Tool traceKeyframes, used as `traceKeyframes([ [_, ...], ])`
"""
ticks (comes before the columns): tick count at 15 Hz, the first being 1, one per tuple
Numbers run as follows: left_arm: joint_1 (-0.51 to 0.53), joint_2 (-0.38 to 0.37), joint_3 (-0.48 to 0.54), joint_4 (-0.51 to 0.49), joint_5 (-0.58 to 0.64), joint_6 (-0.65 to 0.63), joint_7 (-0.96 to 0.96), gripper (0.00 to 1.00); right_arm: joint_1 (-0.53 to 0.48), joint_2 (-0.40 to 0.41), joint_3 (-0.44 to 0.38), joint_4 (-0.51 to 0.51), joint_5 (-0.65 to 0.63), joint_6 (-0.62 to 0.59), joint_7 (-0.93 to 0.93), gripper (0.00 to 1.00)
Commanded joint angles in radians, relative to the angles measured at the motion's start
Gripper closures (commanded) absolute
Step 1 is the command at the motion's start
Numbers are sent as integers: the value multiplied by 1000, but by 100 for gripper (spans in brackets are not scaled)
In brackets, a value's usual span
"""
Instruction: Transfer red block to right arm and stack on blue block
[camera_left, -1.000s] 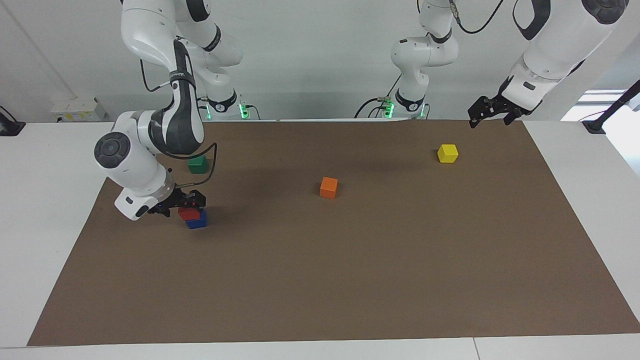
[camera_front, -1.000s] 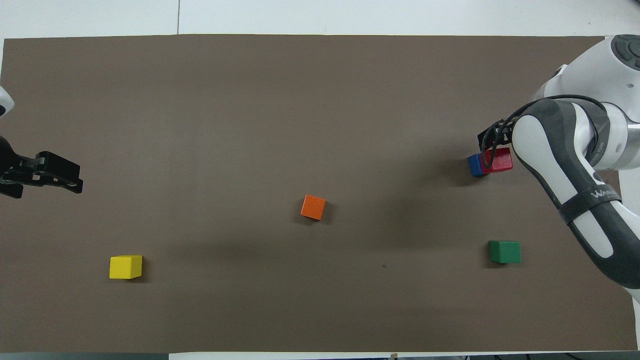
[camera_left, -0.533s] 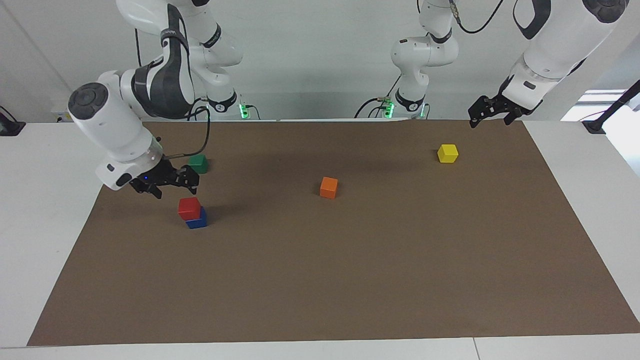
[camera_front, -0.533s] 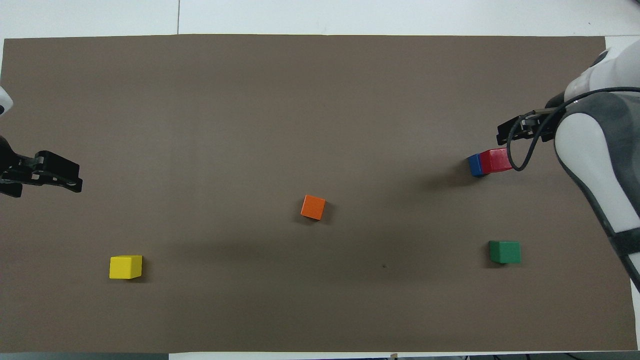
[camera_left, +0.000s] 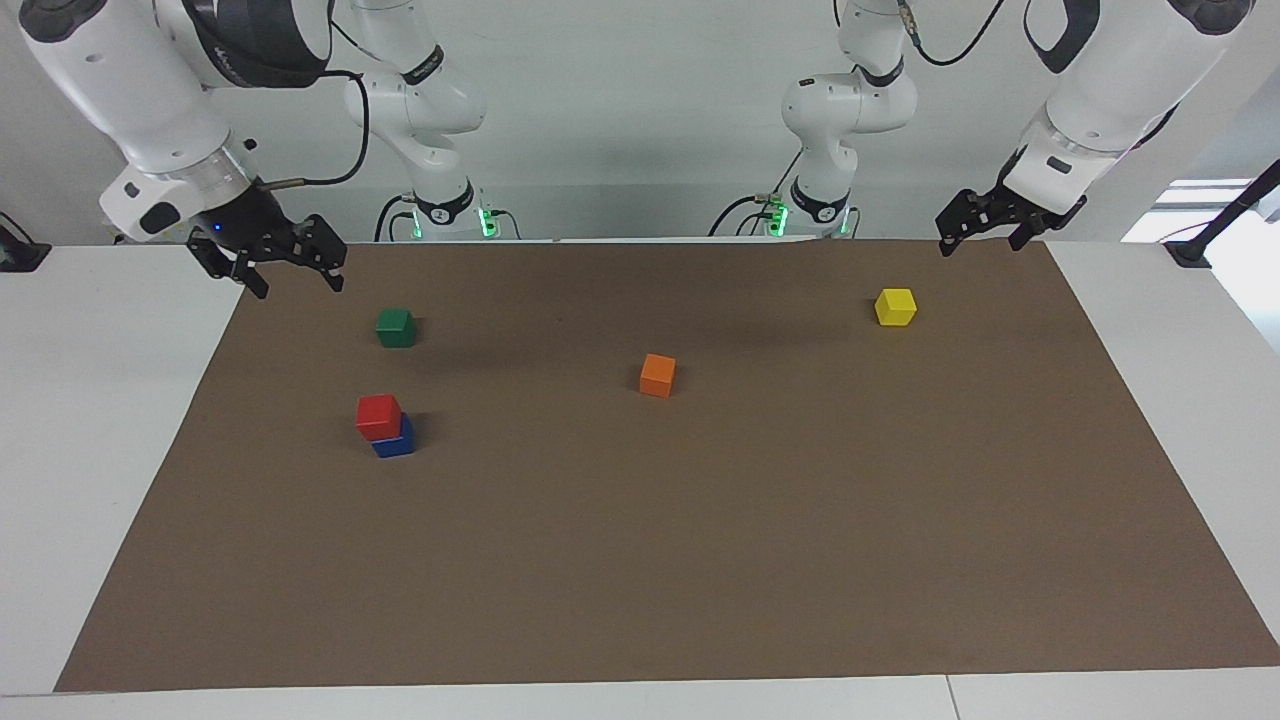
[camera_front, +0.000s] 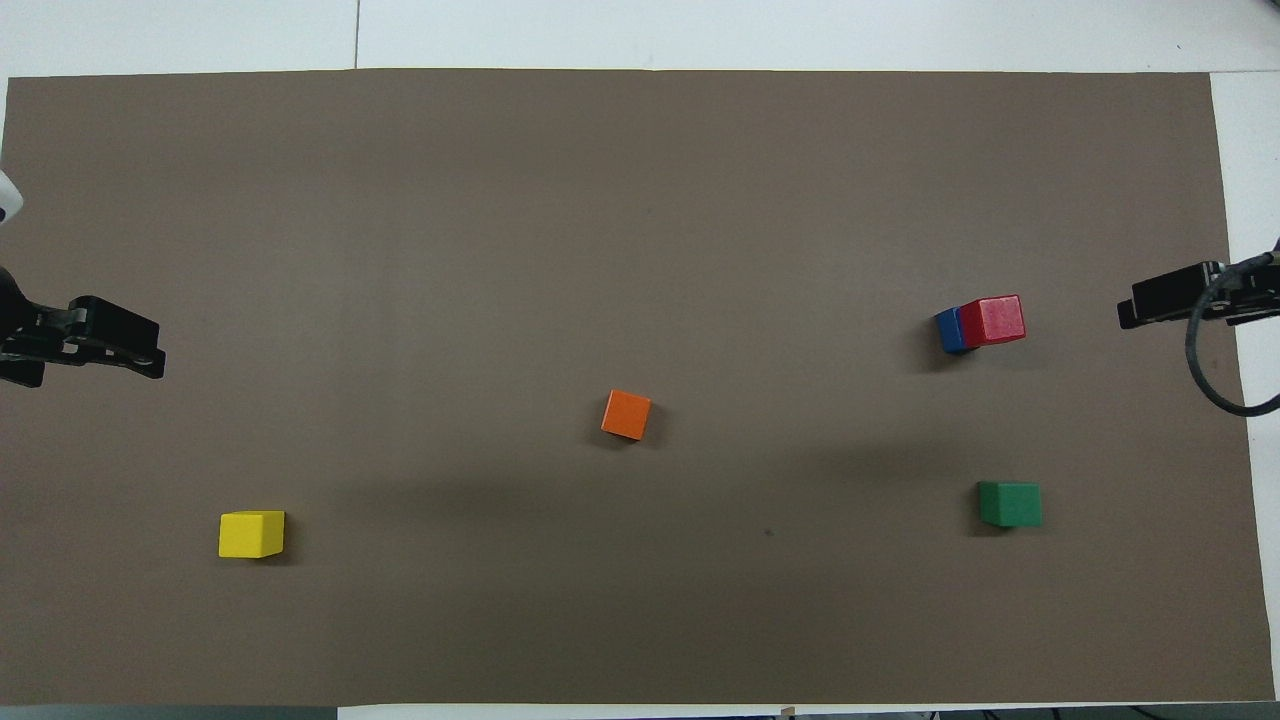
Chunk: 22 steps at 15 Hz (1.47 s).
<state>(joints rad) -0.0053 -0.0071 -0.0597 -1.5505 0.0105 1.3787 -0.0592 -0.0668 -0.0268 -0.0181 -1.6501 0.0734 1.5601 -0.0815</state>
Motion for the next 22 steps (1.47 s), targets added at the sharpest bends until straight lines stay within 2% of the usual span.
traceKeyframes([
  [1,-7,-21,6,-10,20,-22,10,0,-53,-4,9,-1,19,-67,52,0],
  [6,-5,-22,6,-10,20,-101,10,0,-56,4,13,55,-26,-101,59,0],
  [12,-8,-21,4,0,20,-4,10,0,-44,1,17,52,-43,-81,63,0],
  [16,-5,-21,3,-5,17,60,10,0,-44,1,18,36,-101,29,55,0],
  [22,7,-22,1,-13,9,100,12,0,-44,-5,23,13,-123,28,17,0],
])
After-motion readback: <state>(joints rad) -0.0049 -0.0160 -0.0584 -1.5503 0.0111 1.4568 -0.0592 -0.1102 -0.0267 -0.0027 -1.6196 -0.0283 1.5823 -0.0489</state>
